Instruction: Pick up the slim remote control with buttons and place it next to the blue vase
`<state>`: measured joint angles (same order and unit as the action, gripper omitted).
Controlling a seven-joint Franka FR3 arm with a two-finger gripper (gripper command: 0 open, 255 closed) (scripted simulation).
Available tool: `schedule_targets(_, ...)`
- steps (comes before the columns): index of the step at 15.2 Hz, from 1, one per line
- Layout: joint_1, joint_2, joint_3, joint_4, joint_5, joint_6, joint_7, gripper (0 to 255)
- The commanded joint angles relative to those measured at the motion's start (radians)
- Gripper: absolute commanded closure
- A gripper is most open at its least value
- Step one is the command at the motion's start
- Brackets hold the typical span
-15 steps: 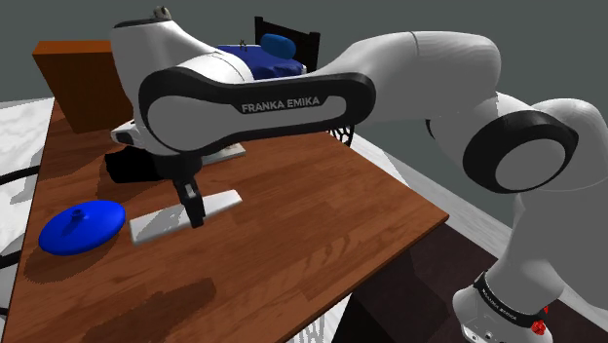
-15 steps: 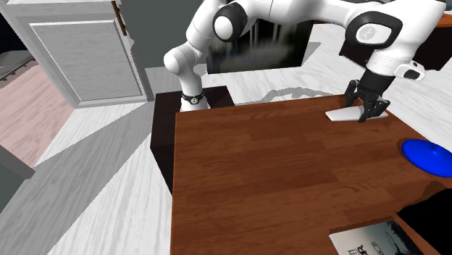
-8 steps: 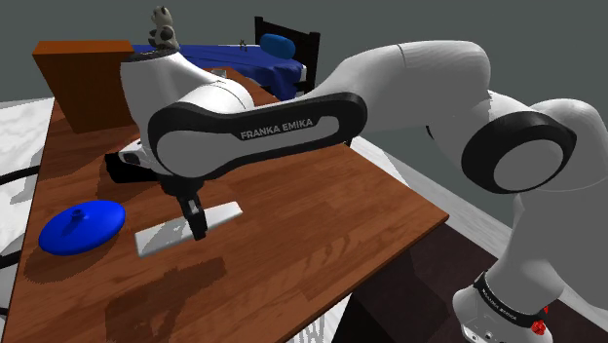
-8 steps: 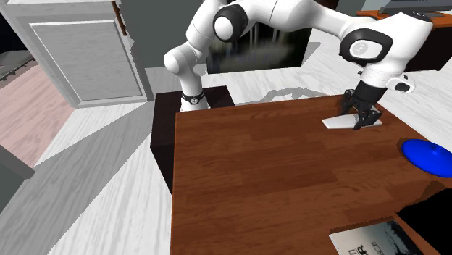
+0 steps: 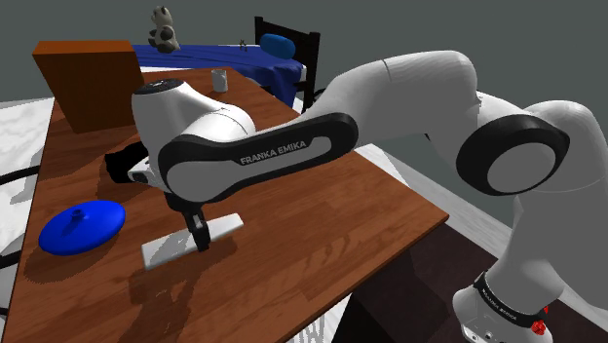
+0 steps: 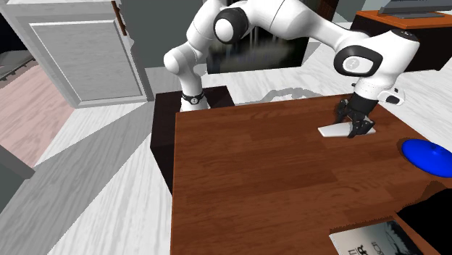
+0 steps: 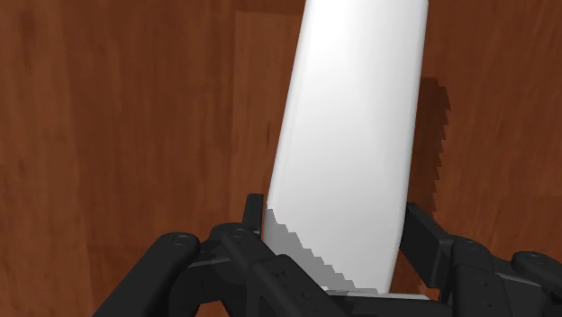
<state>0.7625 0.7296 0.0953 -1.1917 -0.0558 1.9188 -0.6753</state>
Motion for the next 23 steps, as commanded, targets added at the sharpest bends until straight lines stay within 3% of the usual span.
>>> schedule_targets(1,-0.001,0.006,0.0,-0.024,-0.001,0.03,0.0,255)
schedule_targets(9,-0.001,0.006,0.0,-0.024,-0.001,0.03,0.0,255)
schedule_targets(10,-0.001,0.006,0.0,-0.024,-0.001,0.03,0.0,0)
schedule_targets(15,-0.001,0.006,0.0,-0.024,-0.001,0.03,0.0,0)
schedule_targets(19,0.0,-0.021,0.001,0.059,0.002,-0.079,-0.002,0)
schedule_targets(23,0.0,-0.021,0.001,0.059,0.002,-0.079,-0.002,0)
